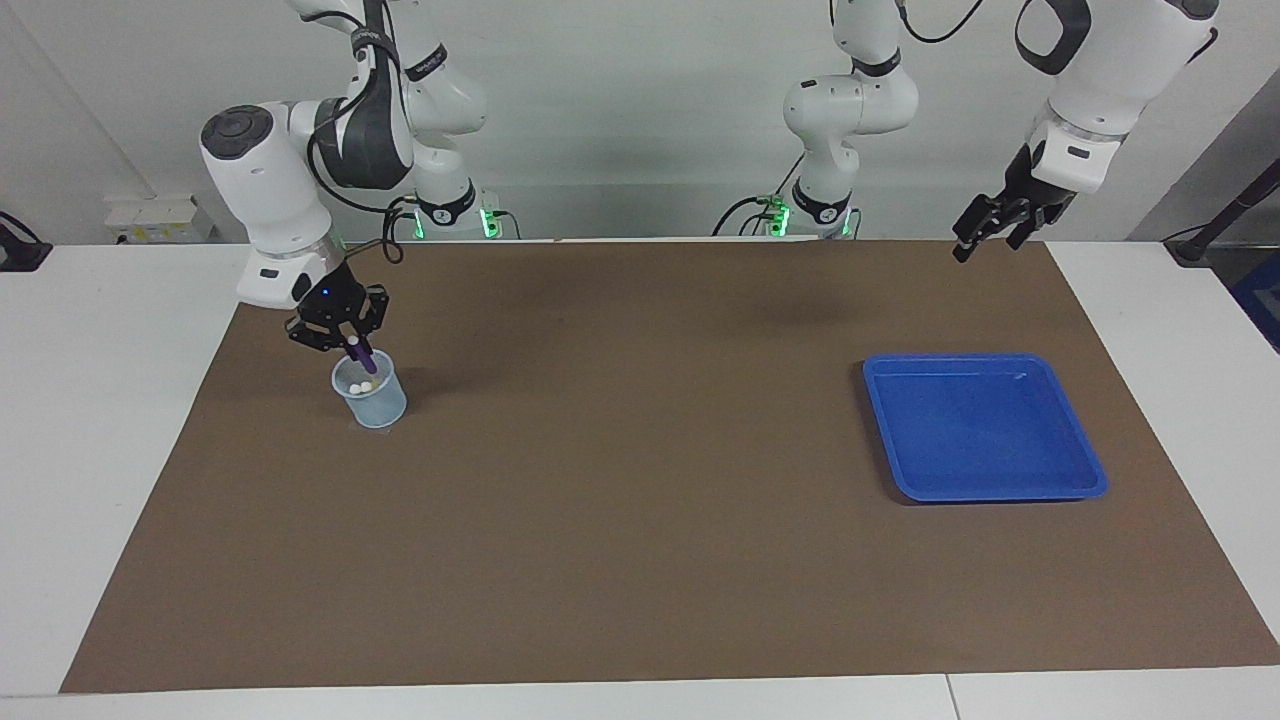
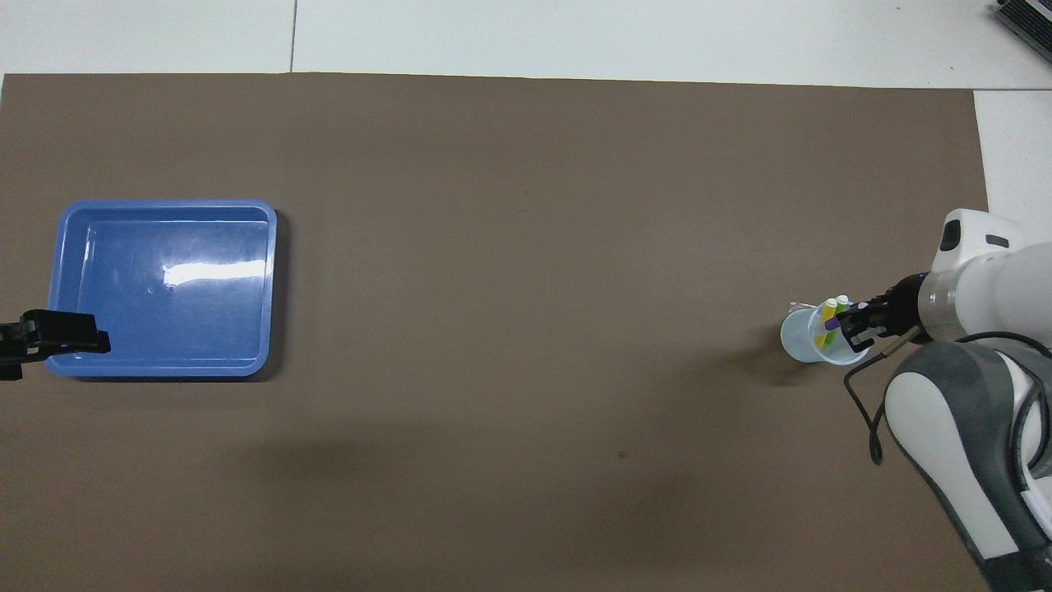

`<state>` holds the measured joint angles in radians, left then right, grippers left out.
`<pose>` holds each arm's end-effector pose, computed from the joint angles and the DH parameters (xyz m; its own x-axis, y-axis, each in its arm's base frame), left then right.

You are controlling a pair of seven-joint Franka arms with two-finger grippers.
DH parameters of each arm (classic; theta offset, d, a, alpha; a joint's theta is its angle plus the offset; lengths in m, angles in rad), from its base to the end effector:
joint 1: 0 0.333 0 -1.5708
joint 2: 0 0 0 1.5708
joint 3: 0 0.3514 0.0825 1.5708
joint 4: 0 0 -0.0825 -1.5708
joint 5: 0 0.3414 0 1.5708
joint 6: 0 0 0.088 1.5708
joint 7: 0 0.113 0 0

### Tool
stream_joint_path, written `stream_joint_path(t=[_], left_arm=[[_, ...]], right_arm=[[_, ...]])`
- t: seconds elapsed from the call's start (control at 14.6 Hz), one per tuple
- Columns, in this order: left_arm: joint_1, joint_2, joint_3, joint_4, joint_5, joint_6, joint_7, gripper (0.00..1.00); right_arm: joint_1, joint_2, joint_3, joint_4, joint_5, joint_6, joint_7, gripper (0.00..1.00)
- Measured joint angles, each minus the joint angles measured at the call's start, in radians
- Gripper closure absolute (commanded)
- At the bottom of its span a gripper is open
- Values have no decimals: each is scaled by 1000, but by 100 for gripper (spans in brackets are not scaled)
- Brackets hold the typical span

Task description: Transfer and insert pens with both arms

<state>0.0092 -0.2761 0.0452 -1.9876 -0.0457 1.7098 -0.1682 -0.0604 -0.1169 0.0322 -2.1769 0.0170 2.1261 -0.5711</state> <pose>0.4205 0.0211 0.6143 0.9743 0.2250 -0.0118 0.2253 -0.9727 0.0563 0.4762 -0.0121 0.4970 0.8586 0.5090 0.0616 0.5084 -0.8607 0.0262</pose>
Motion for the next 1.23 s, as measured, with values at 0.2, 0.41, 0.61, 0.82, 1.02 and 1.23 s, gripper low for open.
stream_joint_path(t=[0.2,0.41,0.61,0.82,1.02,1.23], left_arm=[[0,0,1,3,0,0,-4,0],[0,0,1,7,0,-1,-6,0],[0,0,-1,20,0,-5,-6,0],[0,25,0,96,0,-69,-6,0],[0,87,-1,223,0,-149,-6,0],[0,150,-8,315,0,-182,-6,0]], right_arm=[[0,4,2,-9,0,5,0,100],[0,20,2,-17,0,7,0,100],[0,26,2,-19,0,10,0,85],[0,28,2,-21,0,10,0,52],[0,28,2,-21,0,10,0,47],[0,28,2,-21,0,11,0,45]])
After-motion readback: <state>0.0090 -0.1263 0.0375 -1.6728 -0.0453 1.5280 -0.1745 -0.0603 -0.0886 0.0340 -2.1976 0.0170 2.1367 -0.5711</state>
